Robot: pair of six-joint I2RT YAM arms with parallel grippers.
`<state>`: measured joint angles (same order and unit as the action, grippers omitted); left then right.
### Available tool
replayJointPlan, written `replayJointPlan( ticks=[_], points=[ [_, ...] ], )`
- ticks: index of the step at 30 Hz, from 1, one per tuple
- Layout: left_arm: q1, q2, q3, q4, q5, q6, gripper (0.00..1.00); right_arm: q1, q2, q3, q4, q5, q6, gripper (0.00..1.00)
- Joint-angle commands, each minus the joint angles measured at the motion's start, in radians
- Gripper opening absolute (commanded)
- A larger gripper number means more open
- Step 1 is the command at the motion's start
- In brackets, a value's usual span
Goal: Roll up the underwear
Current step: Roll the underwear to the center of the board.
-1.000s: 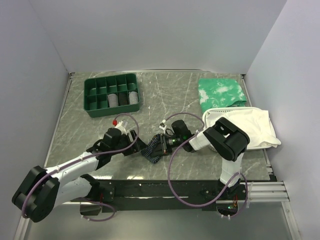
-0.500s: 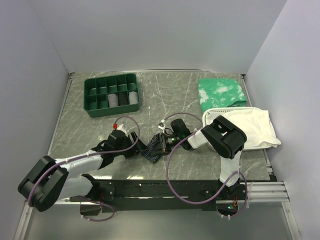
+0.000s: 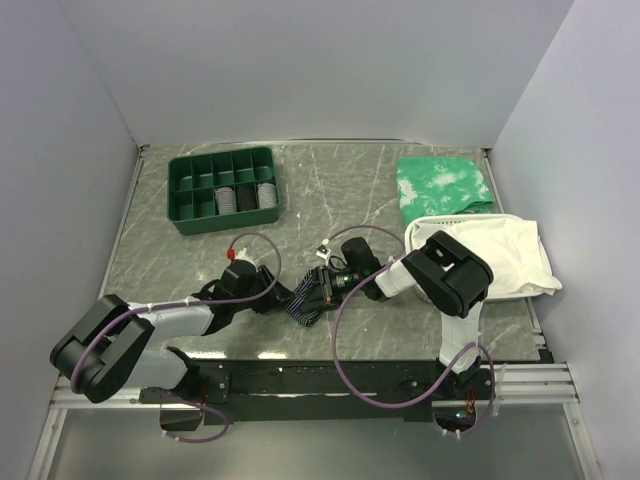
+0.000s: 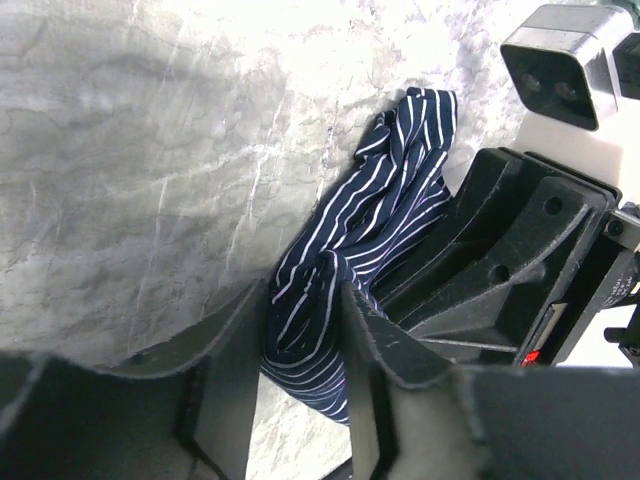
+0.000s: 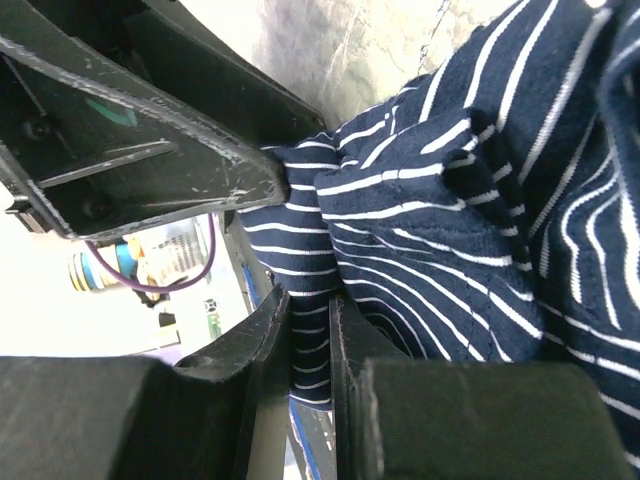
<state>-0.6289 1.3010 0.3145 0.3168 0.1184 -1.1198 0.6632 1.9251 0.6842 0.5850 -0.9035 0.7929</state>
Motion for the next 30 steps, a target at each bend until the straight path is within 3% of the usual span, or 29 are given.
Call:
replayJointPlan(
  ticks=[1,2,8,9,15,18,23,30],
  points=[
    [-0.022,0.012,-0.009,-0.027,-0.026,0.003,0.37,-0.002,0.025,-0.017,0.012,0.054,-0.001,0.2],
    [-0.026,0.012,-0.008,-0.025,-0.026,0.005,0.35,-0.004,0.023,-0.015,0.01,0.054,-0.003,0.21],
    [-0.031,0.011,0.037,-0.068,-0.042,0.021,0.27,-0.002,-0.121,-0.035,-0.023,0.084,-0.035,0.49],
    [-0.032,0.006,0.046,-0.082,-0.046,0.028,0.26,-0.004,-0.202,-0.038,-0.092,0.124,-0.056,0.62],
    [-0.031,0.004,0.147,-0.188,-0.059,0.095,0.27,0.018,-0.521,-0.014,-0.507,0.42,-0.299,0.69],
    [-0.032,0.021,0.198,-0.238,-0.057,0.116,0.27,0.062,-0.622,-0.012,-0.626,0.621,-0.375,0.7],
    [-0.031,0.058,0.247,-0.262,-0.031,0.133,0.27,0.176,-0.666,-0.005,-0.691,0.831,-0.446,0.71],
    [-0.032,0.086,0.261,-0.283,-0.017,0.137,0.27,0.329,-0.588,0.063,-0.699,0.957,-0.426,0.71]
  ],
)
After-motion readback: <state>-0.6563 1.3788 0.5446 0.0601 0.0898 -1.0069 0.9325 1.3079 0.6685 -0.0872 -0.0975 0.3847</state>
